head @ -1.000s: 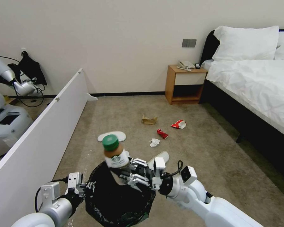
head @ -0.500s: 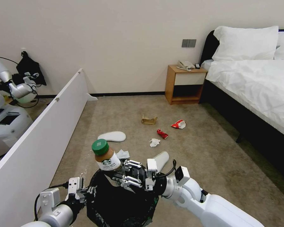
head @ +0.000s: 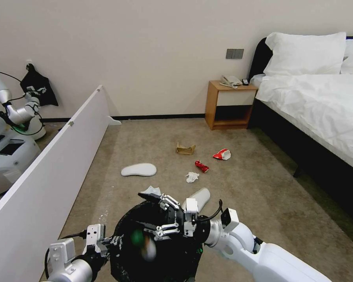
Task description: Pick up the trash bin, then pick up the garbage from the floor and place it into the trash bin.
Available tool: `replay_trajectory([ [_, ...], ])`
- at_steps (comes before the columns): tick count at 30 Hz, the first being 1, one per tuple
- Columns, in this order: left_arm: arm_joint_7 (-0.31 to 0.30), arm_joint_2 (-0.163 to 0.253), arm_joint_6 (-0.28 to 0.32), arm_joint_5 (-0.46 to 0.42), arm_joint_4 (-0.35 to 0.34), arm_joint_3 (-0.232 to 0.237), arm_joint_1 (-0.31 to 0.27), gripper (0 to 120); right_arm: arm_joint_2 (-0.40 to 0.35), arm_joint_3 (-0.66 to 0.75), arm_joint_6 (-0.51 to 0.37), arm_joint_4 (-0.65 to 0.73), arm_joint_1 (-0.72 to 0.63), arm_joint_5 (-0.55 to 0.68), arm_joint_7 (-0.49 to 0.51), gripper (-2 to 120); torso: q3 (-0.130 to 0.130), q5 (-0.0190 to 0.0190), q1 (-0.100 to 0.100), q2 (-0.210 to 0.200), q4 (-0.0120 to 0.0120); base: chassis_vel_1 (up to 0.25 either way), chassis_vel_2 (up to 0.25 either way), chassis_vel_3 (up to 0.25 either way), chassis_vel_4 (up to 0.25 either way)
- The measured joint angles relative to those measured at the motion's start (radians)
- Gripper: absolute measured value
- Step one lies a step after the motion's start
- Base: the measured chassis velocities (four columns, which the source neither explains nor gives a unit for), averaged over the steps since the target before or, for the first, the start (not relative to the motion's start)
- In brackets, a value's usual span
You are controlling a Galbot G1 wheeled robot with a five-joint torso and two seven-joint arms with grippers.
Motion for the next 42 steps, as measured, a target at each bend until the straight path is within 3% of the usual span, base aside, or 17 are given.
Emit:
replay_trajectory([
  [3,-0.005,-0.001,0.0,-0.011,-0.006,0.001,0.004,4,-0.006,0.008,0.001,0.002,-0.005,0.0,0.001,99,0.0,-0.0001,0.0,0.0,-0.0001,0.0,0.0,0.0,0.0],
  [14,-0.011,-0.008,0.0,-0.013,-0.008,-0.001,0.005,4,-0.016,0.06,0.006,0.028,-0.042,0.013,0.027,100,0.0,0.0,0.0,0.0,0.0001,0.0,0.0,0.0,0.0],
  [16,-0.011,-0.014,0.0,-0.011,-0.009,-0.004,0.008,4,-0.019,0.113,0.005,0.051,-0.076,0.011,0.124,100,0.0,0.0,0.0,0.0,0.0001,0.0,0.0,0.0,0.0],
  [17,-0.011,-0.014,0.0,-0.011,-0.009,-0.004,0.008,4,-0.019,0.113,0.005,0.051,-0.076,0.011,0.124,100,0.0,0.0,0.0,0.0,0.0001,0.0,0.0,0.0,0.0],
  [19,-0.011,-0.025,0.0,0.001,-0.009,-0.01,0.014,4,-0.029,0.189,-0.003,0.083,-0.139,-0.028,0.331,100,0.0,0.0001,0.0,0.0,0.0,0.0,0.0,0.0,0.0],
  [20,-0.011,-0.025,0.0,0.001,-0.009,-0.01,0.014,4,-0.029,0.189,-0.003,0.083,-0.139,-0.028,0.331,100,0.0,0.0001,0.0,0.0,0.0,0.0,0.0,0.0,0.0],
  [21,-0.011,-0.034,0.0,0.012,-0.009,-0.013,0.016,4,-0.033,0.234,-0.023,0.094,-0.171,-0.052,0.41,100,0.0,0.0001,0.0,0.0,0.0,0.0,0.0,0.0,0.0],
  [23,-0.011,-0.034,0.0,0.012,-0.009,-0.013,0.016,4,-0.033,0.239,-0.025,0.096,-0.174,-0.056,0.418,100,0.0,0.0001,0.0,0.0,0.0,0.0,0.0,0.0,0.0],
  [25,-0.009,-0.076,0.0,0.041,-0.01,-0.019,0.022,4,-0.033,0.359,-0.125,0.12,-0.268,-0.155,0.654,100,0.0,-0.0001,0.0,0.0,-0.0002,0.0,0.0,0.0,0.0],
  [27,-0.003,-0.096,0.0,0.062,-0.01,-0.02,0.025,4,-0.026,0.416,-0.171,0.123,-0.315,-0.177,0.699,100,0.0,0.0,0.0,0.0,0.0,0.0,0.0,0.0,0.0],
  [28,-0.003,-0.096,0.0,0.062,-0.01,-0.02,0.025,4,-0.026,0.416,-0.171,0.123,-0.315,-0.177,0.699,100,0.0,0.0,0.0,0.0,0.0,0.0,0.0,0.0,0.0],
  [30,0.0,-0.132,0.0,0.094,-0.008,-0.033,0.028,4,-0.002,0.569,-0.222,0.111,-0.474,-0.254,0.686,100,0.0,0.0006,0.0,0.0,0.0002,0.0,0.0,0.0,0.0],
  [31,0.001,-0.129,0.0,0.095,-0.001,-0.033,0.024,4,0.009,0.649,-0.241,0.12,-0.573,-0.301,0.687,100,0.0,0.0,0.0,0.0,-0.0003,0.0,0.0,0.0,0.0],
  [34,0.001,-0.119,0.0,0.099,0.008,-0.03,0.02,4,0.019,0.708,-0.25,0.128,-0.639,-0.334,0.686,100,0.0,0.0002,0.0,0.0,-0.0008,0.0,0.0,0.0,0.0],
  [37,0.004,-0.101,0.0,0.105,0.024,-0.025,0.023,4,0.073,0.826,-0.262,0.136,-0.775,-0.453,0.684,100,0.0,0.0002,0.0,0.0,0.0003,0.0,0.0,0.0,0.0],
  [42,0.009,-0.098,0.0,0.117,0.028,-0.036,0.029,4,0.123,0.882,-0.257,0.136,-0.869,-0.553,0.667,100,0.0,0.0001,0.0,0.0,-0.0001,0.0,0.0,0.0,0.0],
])
